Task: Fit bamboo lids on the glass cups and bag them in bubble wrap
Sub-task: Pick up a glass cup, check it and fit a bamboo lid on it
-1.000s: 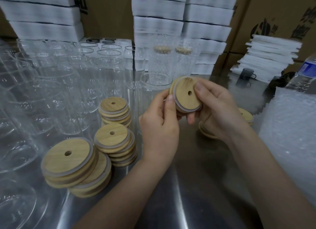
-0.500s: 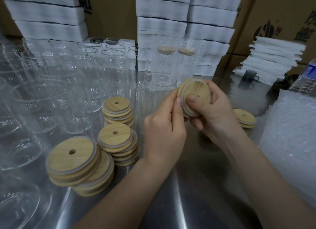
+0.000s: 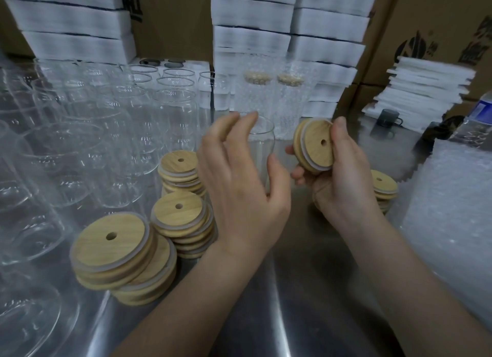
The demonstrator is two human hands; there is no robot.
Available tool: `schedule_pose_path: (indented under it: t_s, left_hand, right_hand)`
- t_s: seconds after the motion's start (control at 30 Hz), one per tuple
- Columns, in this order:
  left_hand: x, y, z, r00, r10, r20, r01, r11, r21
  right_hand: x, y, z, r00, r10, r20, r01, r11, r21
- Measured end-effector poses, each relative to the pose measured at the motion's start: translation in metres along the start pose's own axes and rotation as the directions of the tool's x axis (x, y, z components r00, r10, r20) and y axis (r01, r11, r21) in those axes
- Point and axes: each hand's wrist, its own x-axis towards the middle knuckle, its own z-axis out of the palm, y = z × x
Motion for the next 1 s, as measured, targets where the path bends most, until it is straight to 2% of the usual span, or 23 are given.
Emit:
schedule_pose_path:
  t_s: [0.13, 0.27, 0.47, 0.6, 0.73, 0.87, 1.0]
  left_hand:
    - [-0.002, -0.007, 0.004, 0.972, -0.204, 0.119, 0.207, 0.978, -0.014]
    - [-0.006, -0.019, 0.011, 0.910, -0.359, 0.206, 0.376, 0.925, -0.052]
    - [-0.013, -0.031, 0.017, 0.854, -0.470, 0.222, 0.492, 0.869, -0.053]
    - [-0.015, -0.035, 0.020, 0.818, -0.540, 0.201, 0.559, 0.828, -0.050]
    - [-0.016, -0.036, 0.020, 0.821, -0.536, 0.196, 0.550, 0.835, -0.020]
    - [-0.018, -0.030, 0.018, 0.860, -0.459, 0.221, 0.466, 0.884, 0.025]
    - [-0.018, -0.024, 0.016, 0.898, -0.356, 0.260, 0.327, 0.933, 0.146]
  right_hand:
    - [0.004, 0.003, -0.003, 0.987, 0.135, -0.082, -0.121, 0.981, 0.152]
    - [0.006, 0.004, -0.003, 0.974, 0.213, -0.071, -0.182, 0.934, 0.307]
    - [0.009, 0.005, -0.003, 0.968, 0.242, -0.060, -0.179, 0.844, 0.506]
    - [0.011, 0.005, -0.003, 0.969, 0.235, -0.069, -0.164, 0.830, 0.533]
    - [0.012, 0.004, -0.004, 0.985, 0.166, -0.047, -0.118, 0.848, 0.516]
    - [0.011, 0.004, -0.002, 0.997, 0.048, -0.067, -0.016, 0.907, 0.420]
    - [0.008, 0.001, -0.001, 0.985, -0.153, -0.085, 0.167, 0.967, 0.192]
